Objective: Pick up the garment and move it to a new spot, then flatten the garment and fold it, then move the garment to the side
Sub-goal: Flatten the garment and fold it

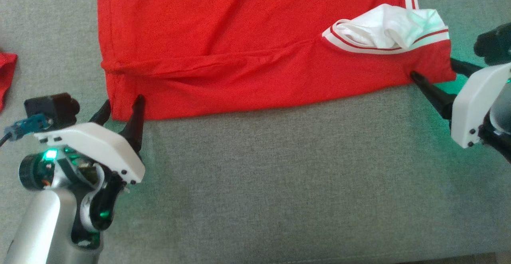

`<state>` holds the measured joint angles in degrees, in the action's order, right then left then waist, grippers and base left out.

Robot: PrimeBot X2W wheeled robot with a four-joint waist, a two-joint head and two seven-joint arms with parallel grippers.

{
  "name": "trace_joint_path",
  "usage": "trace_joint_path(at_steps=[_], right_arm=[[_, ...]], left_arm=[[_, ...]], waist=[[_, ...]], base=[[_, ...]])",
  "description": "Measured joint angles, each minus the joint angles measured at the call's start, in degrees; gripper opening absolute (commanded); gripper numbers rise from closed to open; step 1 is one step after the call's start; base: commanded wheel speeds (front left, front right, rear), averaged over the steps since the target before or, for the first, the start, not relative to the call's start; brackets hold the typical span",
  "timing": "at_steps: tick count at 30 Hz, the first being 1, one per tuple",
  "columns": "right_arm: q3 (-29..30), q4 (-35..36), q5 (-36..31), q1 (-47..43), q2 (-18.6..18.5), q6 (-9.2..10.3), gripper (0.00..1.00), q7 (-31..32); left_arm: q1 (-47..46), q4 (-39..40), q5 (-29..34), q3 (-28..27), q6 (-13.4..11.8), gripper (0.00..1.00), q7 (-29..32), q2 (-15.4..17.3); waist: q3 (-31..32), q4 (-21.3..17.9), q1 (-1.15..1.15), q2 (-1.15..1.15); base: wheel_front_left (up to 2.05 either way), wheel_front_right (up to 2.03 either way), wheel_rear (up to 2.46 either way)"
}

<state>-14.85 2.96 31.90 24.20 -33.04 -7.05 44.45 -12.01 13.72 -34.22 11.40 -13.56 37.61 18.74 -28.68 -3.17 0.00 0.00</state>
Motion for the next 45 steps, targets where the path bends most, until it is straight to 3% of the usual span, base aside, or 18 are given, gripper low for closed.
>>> trace_joint_path(at_steps=[1,2,3,4,10,14,19,26,27,28,29,30,37,41,45], right_arm=[[-0.29,-0.22,0.04,0.00,-0.01,0.00,1.00,0.31],[-0.68,-0.40,0.07,0.00,-0.02,0.00,1.00,0.49],[-1.03,-0.65,0.24,-0.01,-0.02,0.00,0.34,0.53],[-1.23,-0.86,0.46,0.00,0.00,0.00,0.00,0.52],[-2.67,-1.49,3.80,-0.21,-0.30,0.00,0.00,1.13],[0.22,-1.42,7.55,-2.41,-1.85,0.00,0.00,2.02],[5.35,1.72,14.19,-10.68,-4.58,-0.01,0.00,7.04],[9.99,7.83,17.06,-23.03,-9.38,-0.07,0.00,12.39],[10.24,8.34,16.90,-24.31,-9.48,-0.07,0.17,12.39],[10.24,9.07,16.53,-25.44,-9.76,-0.07,0.78,12.36],[10.26,9.90,15.92,-26.50,-10.25,-0.07,1.00,12.01],[10.53,10.42,15.43,-27.20,-10.90,-0.05,1.00,11.63],[15.99,16.78,15.67,-23.20,-13.21,-0.05,1.00,9.21],[15.19,17.30,12.47,-8.90,-12.44,-0.05,1.00,7.83],[9.22,13.21,7.64,4.04,-8.10,-0.05,1.00,7.82]], left_arm=[[-0.26,-0.02,0.00,0.18,0.04,0.47,0.14,0.03],[-0.66,-0.09,-0.01,0.40,0.12,0.31,0.14,0.02],[-1.08,-0.22,-0.01,0.77,0.77,0.00,0.15,0.03],[-1.34,-0.34,-0.01,1.26,1.21,0.00,0.13,0.02],[-0.74,-1.49,-1.86,1.72,3.56,0.00,-0.03,0.27],[3.95,-0.63,-6.83,-0.18,4.55,0.00,0.23,0.31],[11.69,3.47,-13.80,-3.14,5.26,0.00,2.26,0.53],[25.03,6.69,-16.29,-3.71,6.08,0.00,-0.01,-0.76],[26.29,6.49,-16.10,-3.28,6.09,0.00,-0.66,-1.19],[27.20,6.13,-15.63,-2.75,6.11,0.22,-1.40,-1.55],[27.74,5.76,-14.67,-2.04,6.43,0.75,-2.09,-1.63],[27.99,5.39,-13.50,-1.86,6.50,1.00,-2.82,-1.62],[26.93,8.16,-7.55,-4.79,4.47,1.00,-5.30,1.23],[17.11,8.81,-5.06,-5.86,2.82,1.00,-5.70,1.85],[3.66,5.14,-1.99,-3.53,1.82,1.00,-5.91,0.96]], waist=[[-0.09,-0.04,0.00,0.00],[-0.16,-0.05,0.00,0.00],[-0.19,-0.03,0.00,0.00],[-0.19,-0.01,0.00,0.00],[1.31,0.12,0.00,0.00],[3.34,0.27,0.00,0.00],[6.01,0.46,-0.01,0.00],[8.00,0.61,-0.01,0.00],[8.10,0.77,-0.01,0.00],[8.18,0.98,-0.01,0.00],[8.26,1.24,-0.01,0.00],[8.34,1.48,-0.01,0.00],[7.65,2.72,-0.01,0.00],[4.91,3.34,0.00,0.00],[1.98,4.13,0.01,0.00]], base=[[0.00,0.00,0.00],[0.00,0.00,0.00],[0.00,0.00,0.00],[0.00,0.00,0.00],[0.00,0.00,0.00],[0.00,0.00,0.00],[0.00,0.00,0.00],[0.00,0.00,0.00],[0.00,0.00,0.00],[0.00,0.00,0.00],[0.00,0.00,0.00],[0.00,0.00,0.00],[0.00,0.00,0.00],[0.00,0.00,0.00],[0.00,0.00,0.00]])
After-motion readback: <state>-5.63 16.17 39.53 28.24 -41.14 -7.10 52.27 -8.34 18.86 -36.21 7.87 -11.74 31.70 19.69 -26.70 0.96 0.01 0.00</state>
